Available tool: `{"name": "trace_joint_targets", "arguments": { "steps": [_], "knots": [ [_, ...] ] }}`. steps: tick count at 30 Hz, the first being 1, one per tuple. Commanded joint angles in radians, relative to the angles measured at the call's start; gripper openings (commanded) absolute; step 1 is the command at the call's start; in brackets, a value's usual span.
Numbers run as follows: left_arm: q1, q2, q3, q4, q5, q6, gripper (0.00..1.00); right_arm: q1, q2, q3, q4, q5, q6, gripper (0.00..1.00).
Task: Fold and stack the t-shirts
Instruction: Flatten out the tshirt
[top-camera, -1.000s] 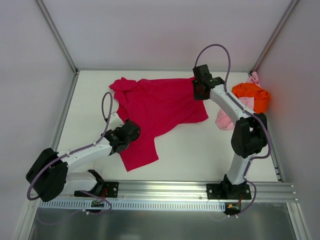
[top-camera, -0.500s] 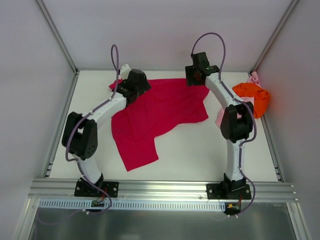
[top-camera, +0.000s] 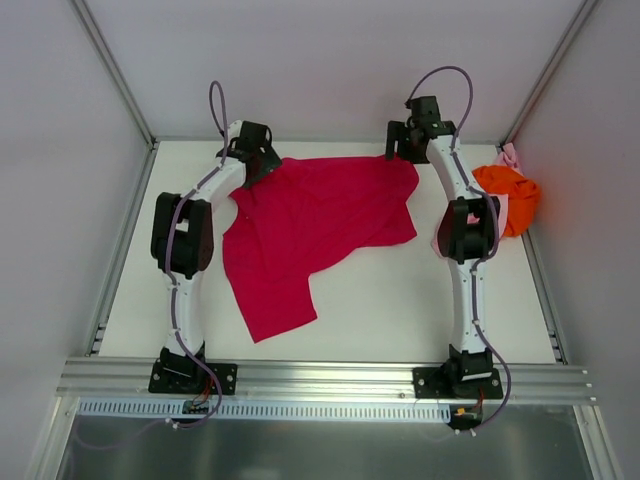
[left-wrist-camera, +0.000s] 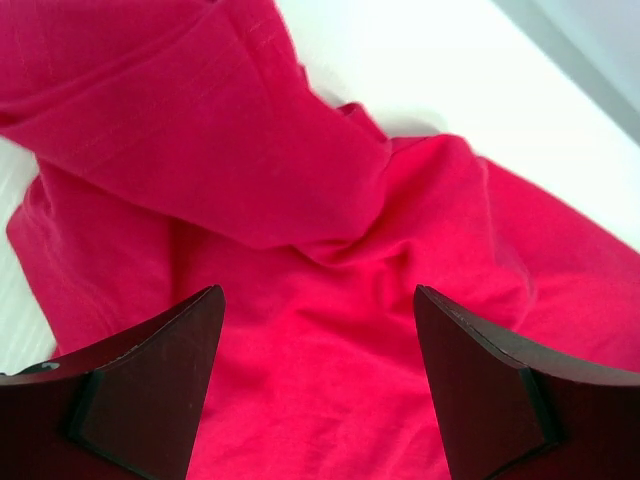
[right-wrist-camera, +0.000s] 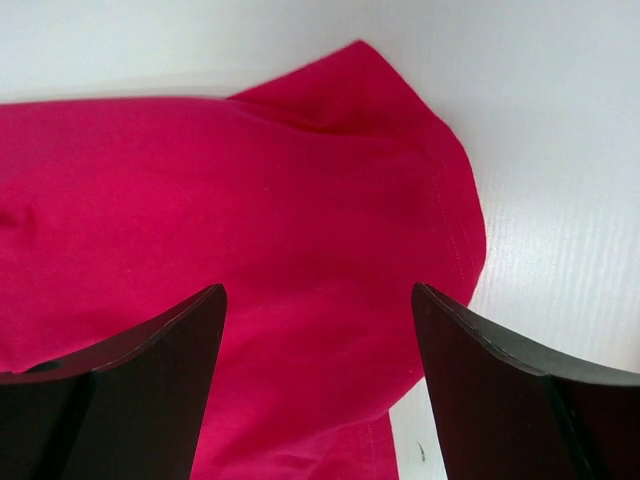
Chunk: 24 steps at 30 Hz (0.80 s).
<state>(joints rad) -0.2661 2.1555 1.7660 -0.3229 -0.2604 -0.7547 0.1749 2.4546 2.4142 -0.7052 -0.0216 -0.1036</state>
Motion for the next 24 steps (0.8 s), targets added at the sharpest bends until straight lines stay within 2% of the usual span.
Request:
{"name": "trace_joint_targets", "arguments": {
  "steps": [1,6,13,24],
  "knots": [
    [0.033,-0.037,0.007,0.027,0.062,0.038,0.77,-0.011,0.023,-0.003,0.007,-0.121,0.039,0.8],
    [0.053,-0.036,-0.003,0.07,0.119,0.063,0.77,-0.029,0.04,-0.012,0.044,-0.189,0.055,0.79],
    [0.061,-0.013,-0.008,0.116,0.173,0.094,0.77,-0.044,0.035,-0.047,0.105,-0.083,0.053,0.79],
    [0.085,-0.014,-0.031,0.128,0.213,0.106,0.77,-0.06,0.092,0.011,0.092,0.014,0.053,0.8]
  ]
}}
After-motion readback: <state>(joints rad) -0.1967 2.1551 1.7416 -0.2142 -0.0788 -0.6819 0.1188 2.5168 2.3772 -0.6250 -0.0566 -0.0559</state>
